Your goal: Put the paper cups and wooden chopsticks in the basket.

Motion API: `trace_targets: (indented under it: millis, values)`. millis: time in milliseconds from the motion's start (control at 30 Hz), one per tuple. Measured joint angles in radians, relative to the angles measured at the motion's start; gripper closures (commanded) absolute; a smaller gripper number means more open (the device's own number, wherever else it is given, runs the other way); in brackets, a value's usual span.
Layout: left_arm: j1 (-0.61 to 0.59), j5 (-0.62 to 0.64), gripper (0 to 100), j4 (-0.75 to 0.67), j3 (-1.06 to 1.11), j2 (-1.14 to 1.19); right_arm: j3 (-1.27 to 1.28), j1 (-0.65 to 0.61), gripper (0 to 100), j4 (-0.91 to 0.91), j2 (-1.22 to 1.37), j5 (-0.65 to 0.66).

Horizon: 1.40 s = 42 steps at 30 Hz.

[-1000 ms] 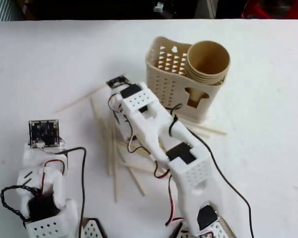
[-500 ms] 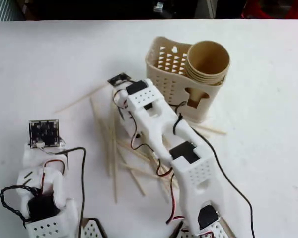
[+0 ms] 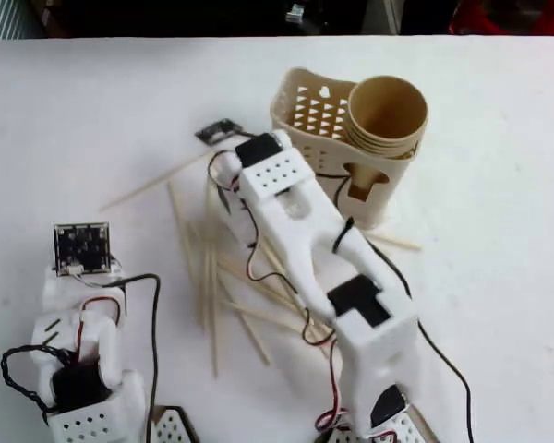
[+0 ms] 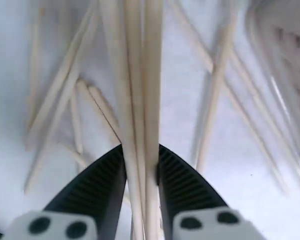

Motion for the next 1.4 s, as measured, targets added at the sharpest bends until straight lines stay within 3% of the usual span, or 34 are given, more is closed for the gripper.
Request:
trace_targets:
  millis: [467,1000,1400]
  values:
    - [0.000,0.000,97,0.000,0.000,0.000,0.000,0.000,98.1,-0.110,-0.319,0.000]
    - [0.000,0.000,97,0.000,0.000,0.000,0.000,0.000,98.1,-0.350,-0.430,-0.017]
    - [0.000,0.000,97,0.000,0.000,0.000,-0.037,0.000,98.1,-0.365,-0.523,-0.025]
